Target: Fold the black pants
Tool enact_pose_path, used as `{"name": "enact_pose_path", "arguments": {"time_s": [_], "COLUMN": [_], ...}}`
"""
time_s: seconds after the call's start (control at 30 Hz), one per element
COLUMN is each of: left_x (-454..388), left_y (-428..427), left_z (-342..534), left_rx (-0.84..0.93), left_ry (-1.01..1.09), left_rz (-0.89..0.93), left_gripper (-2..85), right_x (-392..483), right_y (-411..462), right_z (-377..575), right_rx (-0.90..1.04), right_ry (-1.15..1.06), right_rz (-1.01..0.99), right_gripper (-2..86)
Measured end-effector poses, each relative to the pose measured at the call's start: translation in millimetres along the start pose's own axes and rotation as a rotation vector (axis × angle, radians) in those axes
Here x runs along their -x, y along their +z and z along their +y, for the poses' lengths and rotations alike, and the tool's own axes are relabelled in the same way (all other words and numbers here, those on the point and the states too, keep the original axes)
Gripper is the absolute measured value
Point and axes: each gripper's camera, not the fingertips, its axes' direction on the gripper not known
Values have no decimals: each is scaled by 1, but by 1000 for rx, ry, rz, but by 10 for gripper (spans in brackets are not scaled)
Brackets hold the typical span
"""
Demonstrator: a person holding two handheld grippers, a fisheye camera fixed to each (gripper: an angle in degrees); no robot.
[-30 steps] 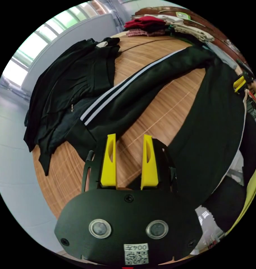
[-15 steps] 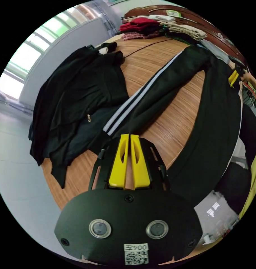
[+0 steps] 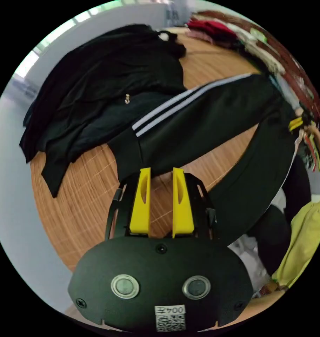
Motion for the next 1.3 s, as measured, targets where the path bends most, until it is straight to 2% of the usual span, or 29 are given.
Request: {"name": "enact_pose_path", "arguments": {"time_s": [0.13,0.3,0.4,0.53,0.73,0.93,1.17,1.23,1.3], "left_x": [-7,-43,-73,-97,-104,-98,-72,-55,-48], "left_y": [-51,-26,7,43,63,72,47,36,26], "left_z": [81,174,210,222,213,226,269,291,297], "left_rx": [-351,-500,-486,-391,-282,-294,-413,-460,-478], "left_ry": [-196,-471,-553,-578,-578,-637,-713,-789,-781], "left_rz": [208,499,583,681,656,695,547,434,331], "left_gripper": [90,80,77,81,87,88,89,86,79], "right_x": [1,8,14,13,-22,-36,-72,-82,-85], "right_y": [-1,11,17,24,33,38,29,27,24], "right_z": [38,126,189,270,357,360,324,316,310], "right_rx": [-159,-546,-671,-786,-962,-967,-876,-876,-891], "right_ry": [81,266,344,448,680,739,813,878,912], "right_rz": [2,-73,-196,-213,-488,-642,-541,-502,-477], "right_gripper": [92,96,109,131,154,173,170,170,169]}}
